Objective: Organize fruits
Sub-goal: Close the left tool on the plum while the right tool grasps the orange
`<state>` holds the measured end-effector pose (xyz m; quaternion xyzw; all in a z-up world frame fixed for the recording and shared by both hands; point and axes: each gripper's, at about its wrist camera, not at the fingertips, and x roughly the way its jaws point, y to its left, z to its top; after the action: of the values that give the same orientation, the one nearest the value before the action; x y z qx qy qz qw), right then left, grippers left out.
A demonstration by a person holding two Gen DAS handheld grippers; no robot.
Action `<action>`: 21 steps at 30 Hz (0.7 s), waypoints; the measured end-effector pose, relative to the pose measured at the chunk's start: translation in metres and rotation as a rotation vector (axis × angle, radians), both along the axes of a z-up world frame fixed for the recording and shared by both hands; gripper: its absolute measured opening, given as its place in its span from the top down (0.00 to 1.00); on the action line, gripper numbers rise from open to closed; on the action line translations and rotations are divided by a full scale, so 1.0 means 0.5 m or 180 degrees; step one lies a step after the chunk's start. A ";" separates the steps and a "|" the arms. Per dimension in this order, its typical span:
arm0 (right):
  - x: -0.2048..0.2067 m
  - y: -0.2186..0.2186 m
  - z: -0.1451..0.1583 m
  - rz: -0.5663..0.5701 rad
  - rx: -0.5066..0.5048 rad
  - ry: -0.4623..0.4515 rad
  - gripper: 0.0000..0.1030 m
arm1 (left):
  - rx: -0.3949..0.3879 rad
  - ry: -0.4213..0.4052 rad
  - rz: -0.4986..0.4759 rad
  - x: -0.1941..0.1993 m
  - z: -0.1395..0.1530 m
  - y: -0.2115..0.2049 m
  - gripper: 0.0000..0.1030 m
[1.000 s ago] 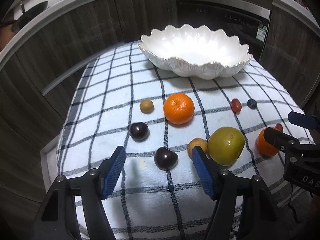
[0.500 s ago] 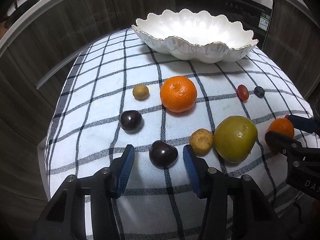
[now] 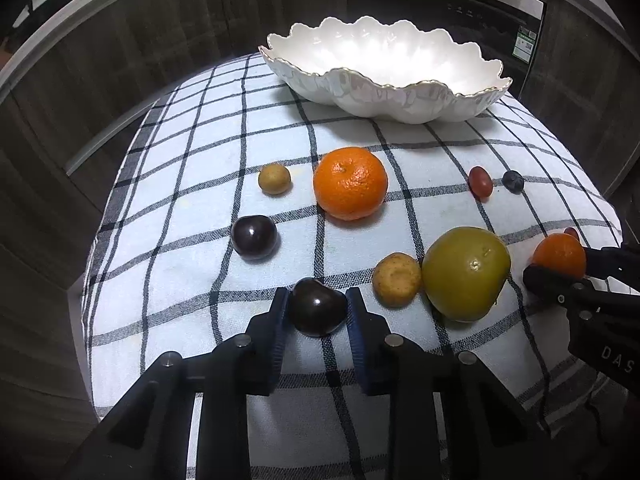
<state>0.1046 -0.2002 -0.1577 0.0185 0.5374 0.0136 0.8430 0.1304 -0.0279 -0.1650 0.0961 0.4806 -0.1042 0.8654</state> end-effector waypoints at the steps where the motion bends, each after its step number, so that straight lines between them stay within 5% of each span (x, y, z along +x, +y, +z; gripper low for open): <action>1: 0.000 0.000 0.000 -0.0005 0.0005 -0.0001 0.60 | 0.0005 -0.0006 0.0006 0.000 0.002 0.000 0.72; 21: -0.010 -0.023 0.047 -0.0054 0.0144 -0.0220 0.60 | 0.0118 -0.0208 0.0051 -0.028 0.052 -0.008 0.72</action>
<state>0.0996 -0.2116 -0.1341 0.0417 0.5073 0.0192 0.8605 0.1165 -0.0318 -0.1391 0.1116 0.4547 -0.0851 0.8795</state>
